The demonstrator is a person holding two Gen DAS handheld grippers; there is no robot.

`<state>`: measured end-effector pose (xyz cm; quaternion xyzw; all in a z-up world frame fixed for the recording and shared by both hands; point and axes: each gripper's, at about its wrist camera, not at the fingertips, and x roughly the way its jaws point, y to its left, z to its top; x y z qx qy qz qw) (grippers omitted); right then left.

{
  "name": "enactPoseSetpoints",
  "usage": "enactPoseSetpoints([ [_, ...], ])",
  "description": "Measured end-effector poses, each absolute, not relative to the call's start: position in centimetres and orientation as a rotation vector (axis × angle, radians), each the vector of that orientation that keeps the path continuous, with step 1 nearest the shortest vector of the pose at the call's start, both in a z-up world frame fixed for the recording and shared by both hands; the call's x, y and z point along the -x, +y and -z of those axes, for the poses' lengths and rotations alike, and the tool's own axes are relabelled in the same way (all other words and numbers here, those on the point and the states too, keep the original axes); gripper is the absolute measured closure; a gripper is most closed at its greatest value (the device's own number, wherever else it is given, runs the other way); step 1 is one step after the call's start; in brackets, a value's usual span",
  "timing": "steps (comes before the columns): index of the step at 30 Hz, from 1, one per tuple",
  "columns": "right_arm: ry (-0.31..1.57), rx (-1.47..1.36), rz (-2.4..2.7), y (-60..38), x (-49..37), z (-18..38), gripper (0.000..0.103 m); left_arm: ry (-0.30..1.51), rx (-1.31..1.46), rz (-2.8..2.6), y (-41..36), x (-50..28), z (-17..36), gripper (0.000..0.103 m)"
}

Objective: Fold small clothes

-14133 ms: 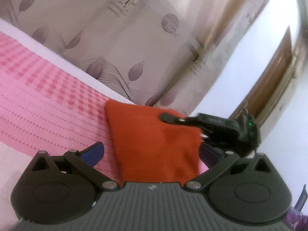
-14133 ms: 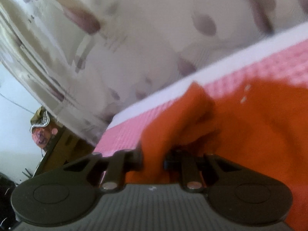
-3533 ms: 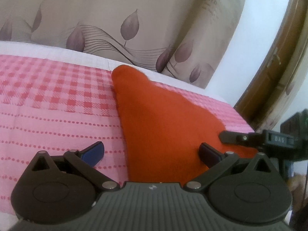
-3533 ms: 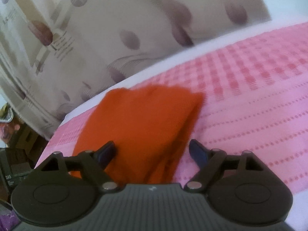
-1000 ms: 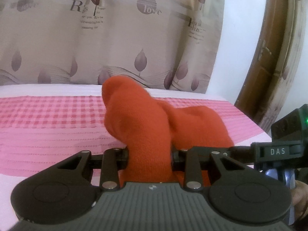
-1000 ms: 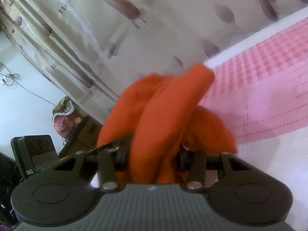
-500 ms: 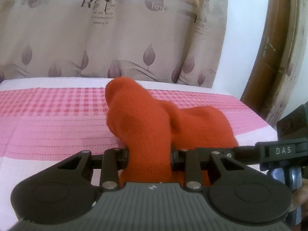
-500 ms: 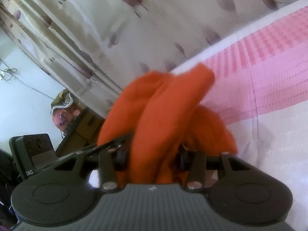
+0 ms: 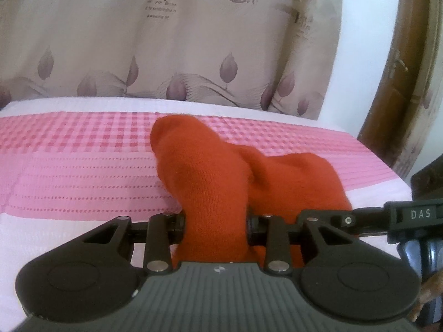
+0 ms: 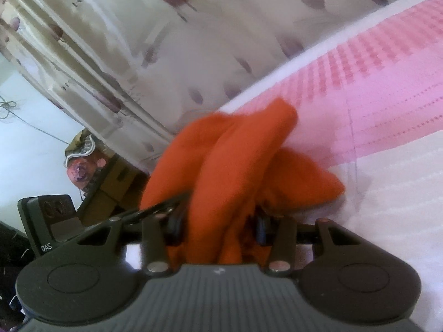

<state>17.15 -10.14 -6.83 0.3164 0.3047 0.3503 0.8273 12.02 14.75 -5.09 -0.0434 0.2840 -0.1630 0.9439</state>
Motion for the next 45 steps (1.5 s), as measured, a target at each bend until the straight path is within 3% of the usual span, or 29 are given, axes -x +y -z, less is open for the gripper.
enactPoseSetpoints([
  [3,0.655,-0.640,-0.722,-10.3,-17.1,7.2,0.057,0.587,0.101,0.319,15.2,-12.3,5.7,0.060],
  [11,0.632,-0.382,-0.616,-9.5,-15.8,6.6,0.056,0.509,0.101,0.260,16.4,-11.7,5.8,0.011],
  [14,0.602,-0.205,-0.564,-8.0,-14.8,6.4,0.050,0.496,0.081,0.264,16.3,-11.2,5.6,0.004],
  [19,0.579,-0.191,-0.547,-8.3,-14.5,6.7,0.042,0.492,0.039,0.262,15.7,-10.1,5.7,0.001],
  [26,0.418,-0.175,-0.464,-8.7,-11.0,4.2,0.041,0.473,-0.007,0.232,15.4,-9.1,5.7,0.000],
  [28,0.362,-0.165,-0.458,-8.4,-9.1,3.6,0.025,0.451,-0.025,0.214,15.3,-8.6,5.6,0.000],
  [30,0.339,-0.145,-0.446,-7.6,-7.4,3.5,0.015,0.435,-0.042,0.192,15.1,-8.2,5.6,0.000],
  [36,0.325,-0.098,-0.421,-5.9,-3.7,4.0,0.014,0.396,-0.069,0.157,14.7,-7.0,5.3,0.000],
  [40,0.303,-0.095,-0.356,-5.5,-2.6,3.8,0.006,0.326,-0.074,0.105,14.4,-5.7,4.8,0.000],
  [45,0.284,-0.105,-0.326,-5.7,-2.0,3.1,0.005,0.235,-0.040,0.066,14.4,-3.9,3.5,0.000],
])
